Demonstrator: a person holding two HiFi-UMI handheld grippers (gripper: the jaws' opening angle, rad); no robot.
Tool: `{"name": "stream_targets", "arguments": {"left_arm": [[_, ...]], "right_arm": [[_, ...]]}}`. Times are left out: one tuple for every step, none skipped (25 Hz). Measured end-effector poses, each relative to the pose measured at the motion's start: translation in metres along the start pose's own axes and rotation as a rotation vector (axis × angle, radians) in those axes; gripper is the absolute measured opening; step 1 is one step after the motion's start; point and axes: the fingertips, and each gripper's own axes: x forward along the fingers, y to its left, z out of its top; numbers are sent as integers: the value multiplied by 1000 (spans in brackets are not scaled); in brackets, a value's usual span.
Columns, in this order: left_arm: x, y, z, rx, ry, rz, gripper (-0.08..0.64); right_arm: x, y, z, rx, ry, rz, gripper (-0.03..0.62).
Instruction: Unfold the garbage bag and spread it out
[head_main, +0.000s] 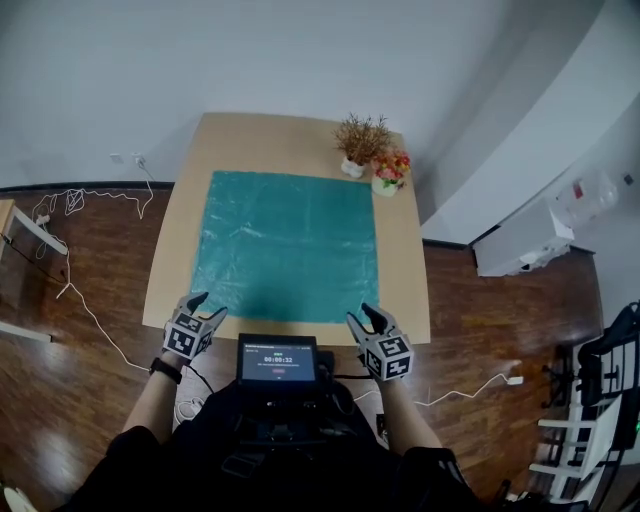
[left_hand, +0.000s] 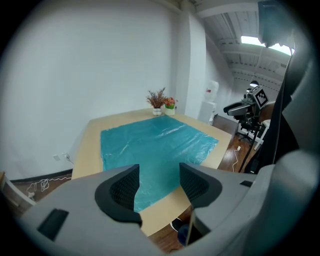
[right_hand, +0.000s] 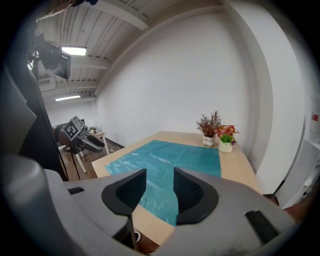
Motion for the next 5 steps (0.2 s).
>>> {"name": "stream_targets", "arguments": {"left_arm": [[0,1,1,4,0,-2,258],[0,1,0,7,0,-2,256],[-1,2,-1,10,1,-2,256],[-1,2,-3,12,2,-1,256],[-1,2,-6,15,3,-1,256]], "right_arm": [[0,1,1,-3,-2,-1,195],[0,3,2,-4,-6,-2,193],[0,4,3,-5,-9,-2,193],[-1,6,3,-5,-12,-3,193],[-2,7,3,-4,-14,-4,193]]}}
